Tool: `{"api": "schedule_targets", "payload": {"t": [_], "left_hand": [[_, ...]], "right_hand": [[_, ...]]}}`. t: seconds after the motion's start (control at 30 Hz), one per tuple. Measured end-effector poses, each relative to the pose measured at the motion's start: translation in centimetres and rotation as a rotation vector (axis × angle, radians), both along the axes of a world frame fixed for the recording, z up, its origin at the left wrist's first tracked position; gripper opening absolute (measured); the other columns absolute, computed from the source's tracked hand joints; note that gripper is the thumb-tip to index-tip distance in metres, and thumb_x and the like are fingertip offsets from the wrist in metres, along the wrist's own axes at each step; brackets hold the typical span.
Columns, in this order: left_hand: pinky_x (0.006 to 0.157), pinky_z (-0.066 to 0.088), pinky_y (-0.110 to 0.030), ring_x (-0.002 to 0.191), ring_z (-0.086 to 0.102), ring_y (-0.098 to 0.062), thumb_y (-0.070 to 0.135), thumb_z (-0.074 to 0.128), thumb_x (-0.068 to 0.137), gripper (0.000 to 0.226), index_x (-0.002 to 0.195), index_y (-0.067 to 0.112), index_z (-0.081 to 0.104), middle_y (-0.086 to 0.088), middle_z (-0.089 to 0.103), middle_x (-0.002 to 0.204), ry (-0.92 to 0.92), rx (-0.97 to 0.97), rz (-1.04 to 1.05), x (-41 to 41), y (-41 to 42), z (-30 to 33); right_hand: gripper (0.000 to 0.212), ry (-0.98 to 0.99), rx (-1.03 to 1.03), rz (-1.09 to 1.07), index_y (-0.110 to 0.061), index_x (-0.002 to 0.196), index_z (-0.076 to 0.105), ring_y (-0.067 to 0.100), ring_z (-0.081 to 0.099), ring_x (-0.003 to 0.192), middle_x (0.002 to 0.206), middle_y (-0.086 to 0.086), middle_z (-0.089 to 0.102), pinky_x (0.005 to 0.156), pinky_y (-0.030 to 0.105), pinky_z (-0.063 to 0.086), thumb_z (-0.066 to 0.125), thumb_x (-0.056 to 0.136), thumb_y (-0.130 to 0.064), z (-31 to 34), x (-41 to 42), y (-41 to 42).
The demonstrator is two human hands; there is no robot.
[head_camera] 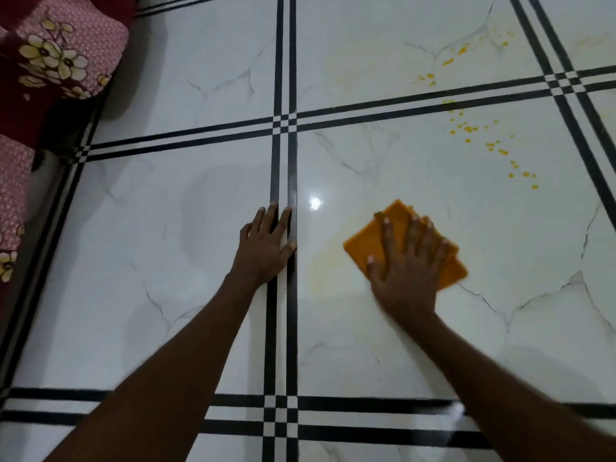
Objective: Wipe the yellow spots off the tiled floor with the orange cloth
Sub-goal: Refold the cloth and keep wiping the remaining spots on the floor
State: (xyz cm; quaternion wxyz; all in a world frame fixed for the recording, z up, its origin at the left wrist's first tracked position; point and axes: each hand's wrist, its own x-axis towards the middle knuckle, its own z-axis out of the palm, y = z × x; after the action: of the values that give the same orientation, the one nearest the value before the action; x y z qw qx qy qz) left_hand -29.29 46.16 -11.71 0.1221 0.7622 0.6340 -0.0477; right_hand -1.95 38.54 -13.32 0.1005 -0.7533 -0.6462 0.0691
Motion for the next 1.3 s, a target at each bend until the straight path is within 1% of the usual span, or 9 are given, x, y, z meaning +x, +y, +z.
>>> {"api": "schedule_targets", "payload": {"t": [0.17,0.3,0.4,0.6,0.77,0.87,1.03,1.17,1.3], "left_hand": [[0.121,0.012,-0.048,0.155,0.000,-0.027,0.057,0.027,0.096,0.073,0.160,0.032,0.002,-0.003,-0.001,0.169,0.001,-0.004,-0.007,-0.2,-0.1,-0.3],[0.118,0.021,-0.049,0.154,0.012,-0.029,0.057,0.032,0.092,0.075,0.159,0.028,0.015,-0.007,0.013,0.167,0.016,0.009,0.009,0.1,0.1,0.2],[0.112,0.031,-0.049,0.143,0.033,-0.034,0.058,0.038,0.087,0.077,0.150,0.013,0.037,-0.015,0.038,0.154,-0.039,0.092,0.053,2.4,0.6,1.1],[0.121,0.019,-0.050,0.153,0.015,-0.028,0.047,0.029,0.098,0.066,0.159,0.022,0.019,-0.009,0.017,0.166,-0.048,0.044,-0.102,7.1,4.5,0.2],[0.110,0.033,-0.047,0.145,0.034,-0.030,0.035,0.037,0.097,0.057,0.152,0.019,0.037,-0.011,0.038,0.157,-0.063,0.151,-0.138,6.4,5.0,0.3],[0.118,0.021,-0.050,0.153,0.014,-0.030,0.043,0.040,0.099,0.069,0.158,0.015,0.020,-0.012,0.017,0.166,-0.053,0.131,-0.010,5.6,7.0,0.0],[0.121,0.011,-0.048,0.155,-0.004,-0.023,0.057,0.018,0.097,0.074,0.160,0.023,-0.001,-0.006,-0.005,0.168,-0.028,0.046,0.017,2.5,8.5,-1.2],[0.120,0.013,-0.046,0.155,-0.005,-0.023,0.049,0.033,0.102,0.073,0.160,0.024,-0.004,-0.007,-0.007,0.168,0.003,-0.028,0.049,2.9,9.0,-0.9],[0.117,0.028,-0.051,0.152,0.013,-0.035,0.050,0.051,0.095,0.086,0.159,0.013,0.008,-0.016,0.006,0.166,0.084,-0.196,0.047,4.2,11.4,2.5]], "right_hand": [[0.083,0.077,-0.022,0.457,-0.032,0.164,0.013,0.039,-0.002,0.159,0.172,0.013,0.004,0.124,0.065,0.003,0.039,0.094,-0.069,-0.2,-6.6,-2.9],[0.079,-0.044,-0.014,0.171,-0.031,0.162,0.023,0.042,0.014,0.156,0.169,0.018,0.020,0.121,0.066,0.011,0.044,0.092,-0.062,-1.2,1.2,6.6],[0.081,-0.015,0.019,-0.076,-0.029,0.163,0.019,0.043,0.012,0.156,0.169,0.020,0.016,0.121,0.066,0.014,0.043,0.092,-0.059,-0.4,3.2,3.5],[0.082,0.034,0.041,0.373,-0.030,0.163,0.020,0.040,0.006,0.158,0.171,0.015,0.011,0.124,0.065,0.005,0.047,0.092,-0.062,-0.9,-2.8,2.7],[0.078,-0.078,-0.007,0.080,-0.031,0.163,0.021,0.042,0.015,0.156,0.169,0.018,0.019,0.122,0.065,0.011,0.039,0.093,-0.061,-1.7,6.9,9.8],[0.081,-0.027,0.048,-0.057,-0.028,0.163,0.022,0.044,0.014,0.156,0.168,0.021,0.020,0.123,0.064,0.007,0.044,0.091,-0.058,-1.0,4.5,7.5],[0.082,-0.003,0.019,0.533,-0.035,0.163,0.019,0.039,0.006,0.158,0.171,0.014,0.014,0.124,0.064,0.004,0.041,0.090,-0.066,-1.4,-3.5,11.2],[0.078,-0.105,-0.015,0.127,-0.033,0.162,0.024,0.041,0.021,0.155,0.168,0.018,0.024,0.121,0.066,0.014,0.036,0.092,-0.065,-2.3,5.2,17.3],[0.084,-0.111,-0.089,0.007,-0.029,0.164,0.016,0.043,0.014,0.156,0.171,0.019,0.012,0.121,0.065,0.010,0.042,0.091,-0.061,0.0,6.1,8.5]]}}
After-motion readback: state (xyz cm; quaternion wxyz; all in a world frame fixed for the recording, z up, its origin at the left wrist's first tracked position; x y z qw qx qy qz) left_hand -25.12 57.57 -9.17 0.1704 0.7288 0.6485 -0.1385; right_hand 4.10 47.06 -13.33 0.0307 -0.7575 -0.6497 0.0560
